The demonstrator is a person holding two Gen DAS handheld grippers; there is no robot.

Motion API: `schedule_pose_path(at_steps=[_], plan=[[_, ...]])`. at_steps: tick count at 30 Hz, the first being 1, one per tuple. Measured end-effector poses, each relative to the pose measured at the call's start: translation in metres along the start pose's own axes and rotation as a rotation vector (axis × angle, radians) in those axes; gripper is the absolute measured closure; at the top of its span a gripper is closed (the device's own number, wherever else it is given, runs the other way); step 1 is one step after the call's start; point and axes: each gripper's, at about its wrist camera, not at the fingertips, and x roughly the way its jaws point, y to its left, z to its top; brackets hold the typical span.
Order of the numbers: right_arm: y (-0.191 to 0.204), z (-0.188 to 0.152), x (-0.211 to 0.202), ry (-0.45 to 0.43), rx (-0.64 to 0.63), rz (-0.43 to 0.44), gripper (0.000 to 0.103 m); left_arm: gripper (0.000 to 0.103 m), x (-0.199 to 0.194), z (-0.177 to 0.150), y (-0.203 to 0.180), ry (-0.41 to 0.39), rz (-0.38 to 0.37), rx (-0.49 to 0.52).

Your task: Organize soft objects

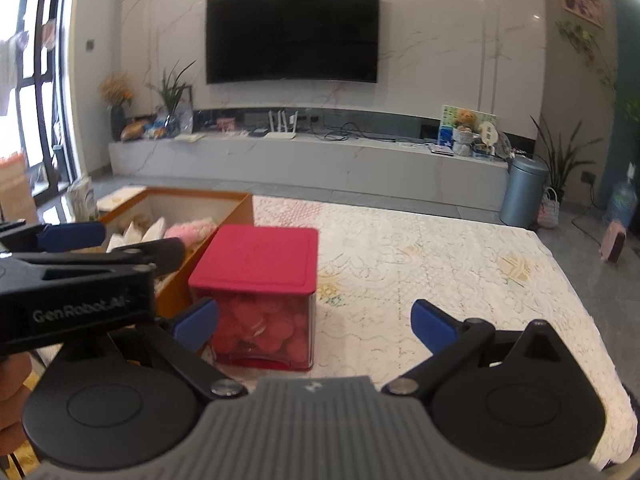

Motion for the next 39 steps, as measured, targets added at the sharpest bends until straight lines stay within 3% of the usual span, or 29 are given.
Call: schedule_pose_path(at_steps=[11,20,39], plan=[[0.014,-0.010,0.013,-0.009,0.009,0.028,0.003,0.011,0.000,-0.011,0.013,-0.001,0.015,-0.034],[0.020,-0.013,0.018,0.004,0.015,0.050,0.003,0.011,-0.004,-0.013,0.008,-0.007,0.086,-0.010],[0.014,-0.015,0.022,0.017,0.045,0.051,0.003,0.011,0.000,-0.011,0.013,0.028,0.077,-0.033]])
